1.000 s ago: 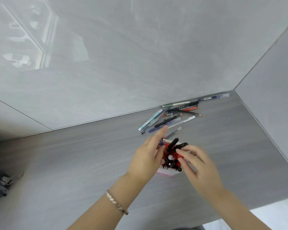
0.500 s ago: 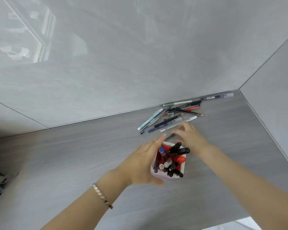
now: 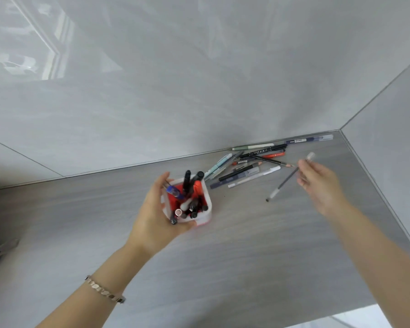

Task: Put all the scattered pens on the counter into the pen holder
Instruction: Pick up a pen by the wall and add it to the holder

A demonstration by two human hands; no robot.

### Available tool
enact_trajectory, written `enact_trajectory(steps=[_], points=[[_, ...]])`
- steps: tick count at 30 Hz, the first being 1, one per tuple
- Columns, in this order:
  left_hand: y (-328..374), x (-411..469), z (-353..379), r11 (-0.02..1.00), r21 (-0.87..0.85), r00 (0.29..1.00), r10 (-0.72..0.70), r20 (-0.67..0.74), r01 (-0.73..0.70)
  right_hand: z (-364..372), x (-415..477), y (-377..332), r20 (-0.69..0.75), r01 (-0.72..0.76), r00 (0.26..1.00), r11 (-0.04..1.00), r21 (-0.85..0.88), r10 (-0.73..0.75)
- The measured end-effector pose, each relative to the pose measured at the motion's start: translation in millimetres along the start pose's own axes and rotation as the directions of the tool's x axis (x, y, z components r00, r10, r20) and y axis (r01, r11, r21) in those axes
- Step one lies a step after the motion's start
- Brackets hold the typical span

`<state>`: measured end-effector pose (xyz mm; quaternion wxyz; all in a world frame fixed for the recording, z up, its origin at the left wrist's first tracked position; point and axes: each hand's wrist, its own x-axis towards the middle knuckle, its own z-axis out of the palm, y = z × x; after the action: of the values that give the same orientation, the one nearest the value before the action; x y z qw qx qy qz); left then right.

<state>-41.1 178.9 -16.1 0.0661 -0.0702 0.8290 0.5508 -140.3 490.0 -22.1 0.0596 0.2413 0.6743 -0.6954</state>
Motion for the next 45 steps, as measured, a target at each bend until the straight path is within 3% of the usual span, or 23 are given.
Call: enact_trajectory(steps=[3,5,11,17,20,23,25,27,29,34,35,38,40,42,45], points=[[-2.8,0.8,-6.4,1.000,-0.018,0.998,-0.027,-0.051,0.026,18.4,22.4,6.3,-0.055,-0.244,0.967,0.966,0.091,0.249],[-4.3,-0.8,-6.5,0.999,-0.011,0.998,-0.037,-0.055,0.036,35.5,37.8,18.8,-0.132,-0.334,0.934,0.942,0.005,0.332],[-12.0,-6.7,-5.9,0.997,0.065,0.999,-0.044,-0.001,0.044,65.9,70.9,43.7,-0.290,-0.354,0.925,0.837,-0.417,0.247],[-15.0,-4.6,-9.9,0.992,0.118,0.998,-0.054,0.034,0.050,74.3,50.4,37.5,-0.290,-0.396,0.915,0.767,-0.504,0.282],[-15.4,-4.6,-10.1,0.988,0.143,0.998,-0.066,0.023,0.062,78.1,14.8,19.9,-0.187,-0.272,0.960,0.840,-0.469,0.206],[-14.6,-5.2,-9.7,0.984,0.164,0.998,-0.067,0.015,0.064,90.1,-35.1,-18.5,0.034,-0.042,0.998,0.999,-0.033,0.043],[-13.9,-5.6,-9.7,0.982,0.176,0.998,-0.068,0.013,0.064,100.9,-69.2,-42.6,0.176,0.087,0.973,0.942,0.324,-0.150],[-13.0,-6.3,-10.0,0.981,0.183,0.997,-0.073,0.013,0.070,117.2,-97.4,-53.2,0.241,0.208,0.911,0.876,0.435,-0.336],[-10.9,-6.4,-9.9,0.981,0.182,0.997,-0.074,0.011,0.071,138.9,-112.5,-45.6,0.266,0.303,0.861,0.859,0.413,-0.432],[-2.7,-7.9,-10.1,0.984,0.166,0.997,-0.072,0.008,0.070,177.0,-120.5,-8.6,0.320,0.259,0.894,0.945,0.202,-0.313],[-1.3,-8.2,-10.2,0.984,0.164,0.997,-0.075,0.009,0.073,177.6,-121.0,-4.9,0.299,0.303,0.890,0.936,0.178,-0.345],[0.3,-9.1,-10.3,0.982,0.175,0.997,-0.075,0.004,0.073,170.6,-117.7,3.5,0.199,0.585,0.778,0.802,0.121,-0.596],[0.5,-8.8,-9.7,0.980,0.185,0.998,-0.070,0.004,0.068,164.8,-114.0,10.2,0.281,0.707,0.686,0.706,-0.038,-0.671],[0.5,-8.4,-9.5,0.980,0.191,0.998,-0.059,0.007,0.057,160.2,-111.8,18.0,0.443,0.775,0.619,0.594,-0.215,-0.648],[-0.8,-7.7,-9.3,0.979,0.200,0.999,-0.049,0.008,0.046,157.8,-113.6,20.7,0.659,0.808,0.588,0.378,-0.452,-0.468]])
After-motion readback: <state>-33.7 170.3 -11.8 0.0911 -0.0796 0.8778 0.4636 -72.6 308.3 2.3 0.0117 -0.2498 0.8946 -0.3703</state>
